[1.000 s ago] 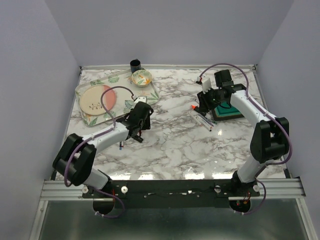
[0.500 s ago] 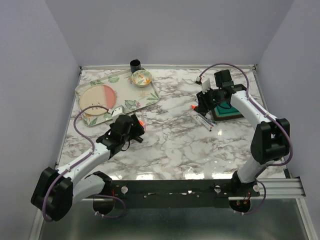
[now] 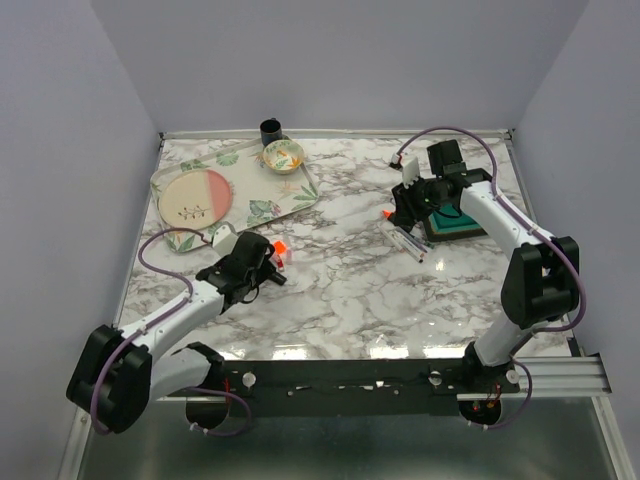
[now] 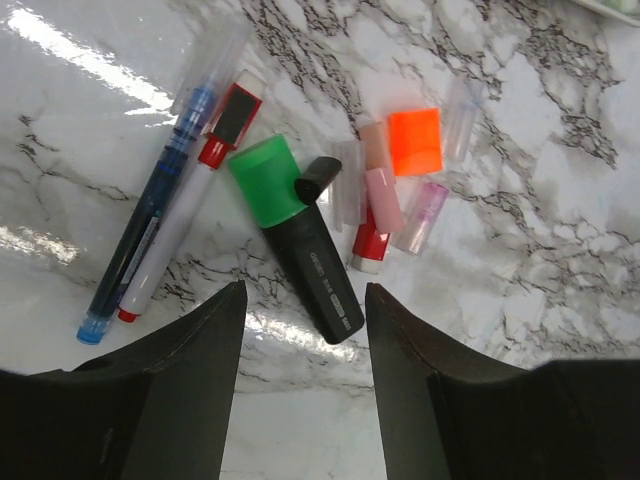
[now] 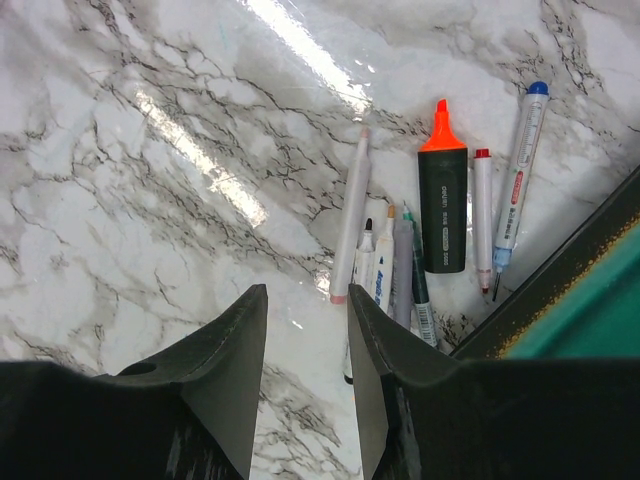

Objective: Open the pen caps

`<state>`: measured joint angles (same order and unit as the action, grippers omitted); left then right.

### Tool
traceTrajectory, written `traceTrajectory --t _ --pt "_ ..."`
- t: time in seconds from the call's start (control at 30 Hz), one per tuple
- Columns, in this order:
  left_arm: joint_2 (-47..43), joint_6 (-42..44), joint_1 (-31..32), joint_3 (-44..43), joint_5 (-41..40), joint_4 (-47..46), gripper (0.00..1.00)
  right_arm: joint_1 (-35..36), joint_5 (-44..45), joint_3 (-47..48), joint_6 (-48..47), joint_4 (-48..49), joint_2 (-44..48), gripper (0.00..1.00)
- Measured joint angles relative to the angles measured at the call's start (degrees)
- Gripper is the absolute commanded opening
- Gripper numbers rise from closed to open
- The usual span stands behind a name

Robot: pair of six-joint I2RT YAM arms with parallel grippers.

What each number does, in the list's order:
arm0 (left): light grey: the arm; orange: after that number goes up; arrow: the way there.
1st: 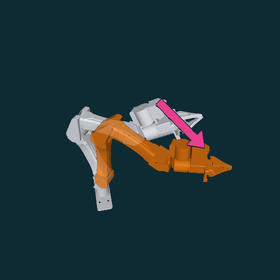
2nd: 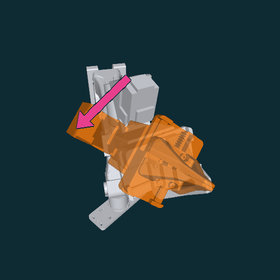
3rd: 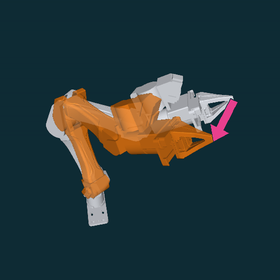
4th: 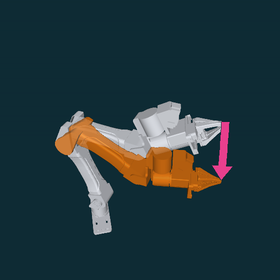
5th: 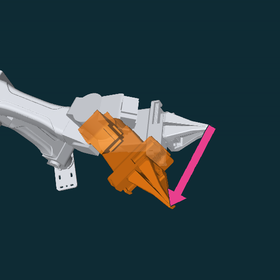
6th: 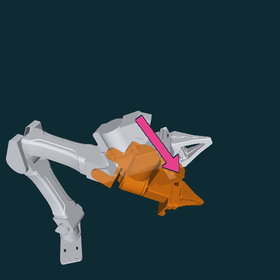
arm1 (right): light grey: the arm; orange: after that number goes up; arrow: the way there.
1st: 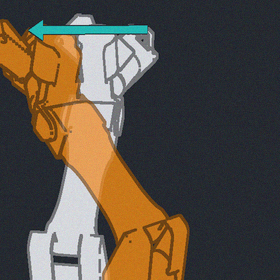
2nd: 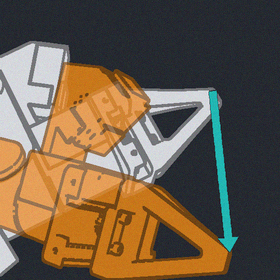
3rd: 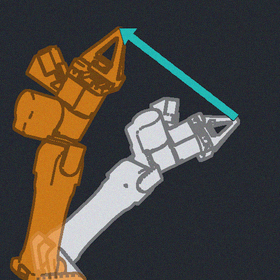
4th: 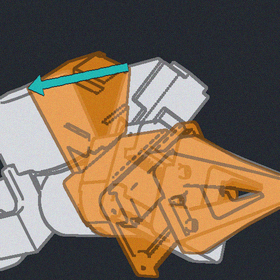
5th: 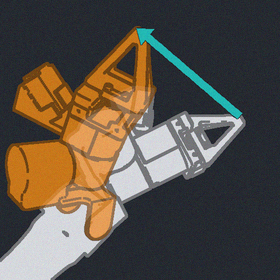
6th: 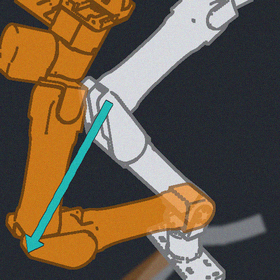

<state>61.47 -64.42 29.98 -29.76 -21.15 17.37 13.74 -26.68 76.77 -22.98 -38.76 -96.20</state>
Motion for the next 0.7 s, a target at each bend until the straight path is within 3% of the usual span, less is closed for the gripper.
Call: traceTrajectory --t 0.3,0.7 --pt "8.2 -2.1 -0.6 -4.3 -1.3 3.1 0.63 0.2 0.0 0.0 0.0 0.0 0.0 0.45" --pt "17.3 -2.3 -1.7 -9.6 -1.3 5.1 0.57 0.2 0.0 0.0 0.0 0.0 0.0 0.45"
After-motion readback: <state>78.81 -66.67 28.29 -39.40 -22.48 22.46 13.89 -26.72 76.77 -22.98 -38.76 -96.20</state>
